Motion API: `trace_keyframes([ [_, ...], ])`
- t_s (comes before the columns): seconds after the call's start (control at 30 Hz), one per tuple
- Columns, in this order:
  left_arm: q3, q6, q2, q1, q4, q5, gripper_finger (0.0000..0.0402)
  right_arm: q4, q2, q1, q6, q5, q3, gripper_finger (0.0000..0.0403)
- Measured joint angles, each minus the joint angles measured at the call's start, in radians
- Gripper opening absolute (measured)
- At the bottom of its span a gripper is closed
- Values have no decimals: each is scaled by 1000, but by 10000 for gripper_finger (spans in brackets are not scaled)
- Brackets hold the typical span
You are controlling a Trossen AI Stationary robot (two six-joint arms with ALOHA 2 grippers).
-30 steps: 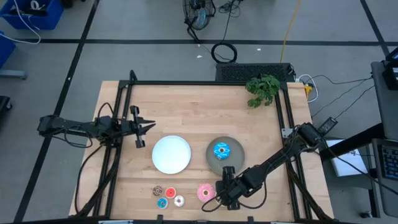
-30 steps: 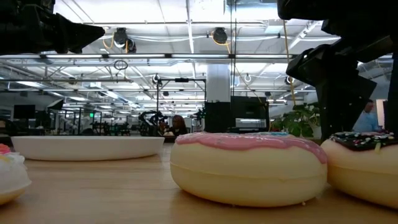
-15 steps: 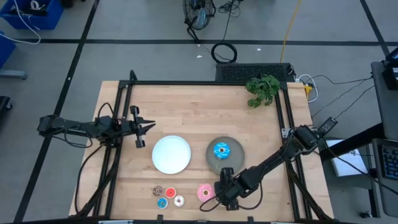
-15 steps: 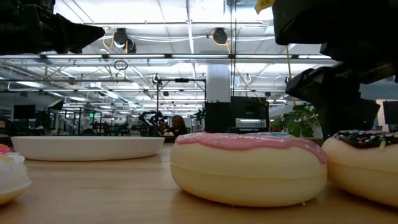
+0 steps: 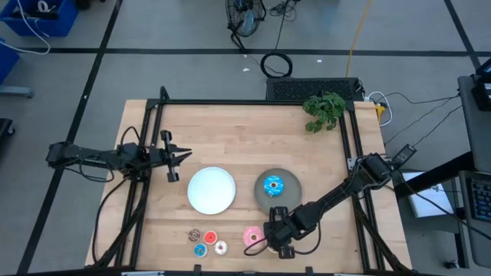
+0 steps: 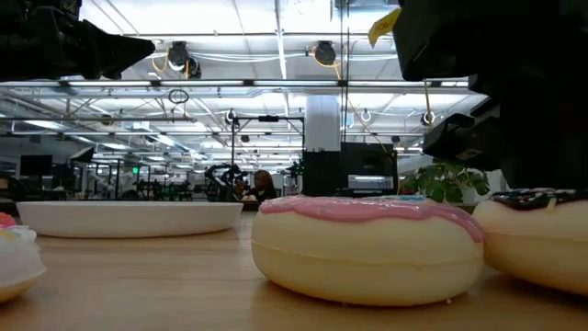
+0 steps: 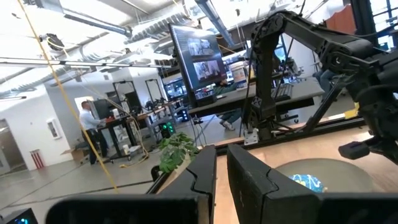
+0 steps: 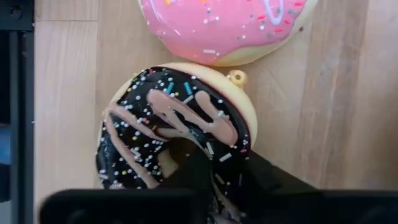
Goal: Pick & Place donuts
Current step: Put the big black donut into the gray plate
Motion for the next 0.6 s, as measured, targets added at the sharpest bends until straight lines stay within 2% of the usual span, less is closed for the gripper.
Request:
trace_keyframes([
  [0.1, 0, 0, 0, 0, 1, 0, 47, -13, -20, -11, -19, -43, -2, 12],
  [0.23, 0, 1, 0, 0, 1, 0, 47, -54, -84, -21, -26, -36, -4, 21],
  [0.4, 0, 3, 0, 0, 2, 0, 47, -102, -176, -29, -52, 14, -3, 9],
  [0.6, 0, 4, 0, 0, 2, -1, 47, -108, -313, -40, -83, 107, -3, 12],
])
